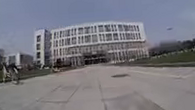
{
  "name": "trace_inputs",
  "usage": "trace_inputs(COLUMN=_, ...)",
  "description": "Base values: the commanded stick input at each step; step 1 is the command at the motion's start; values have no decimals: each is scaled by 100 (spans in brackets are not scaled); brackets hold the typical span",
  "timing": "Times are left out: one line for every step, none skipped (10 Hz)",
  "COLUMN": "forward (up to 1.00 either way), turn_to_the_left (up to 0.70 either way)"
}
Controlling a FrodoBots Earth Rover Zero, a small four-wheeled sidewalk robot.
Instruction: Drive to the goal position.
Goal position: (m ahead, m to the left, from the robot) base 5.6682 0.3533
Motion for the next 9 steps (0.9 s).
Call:
trace_inputs(forward=85, turn_to_the_left=0)
trace_inputs(forward=85, turn_to_the_left=0)
trace_inputs(forward=85, turn_to_the_left=0)
trace_inputs(forward=85, turn_to_the_left=0)
trace_inputs(forward=85, turn_to_the_left=0)
trace_inputs(forward=85, turn_to_the_left=0)
trace_inputs(forward=85, turn_to_the_left=0)
trace_inputs(forward=85, turn_to_the_left=0)
trace_inputs(forward=85, turn_to_the_left=0)
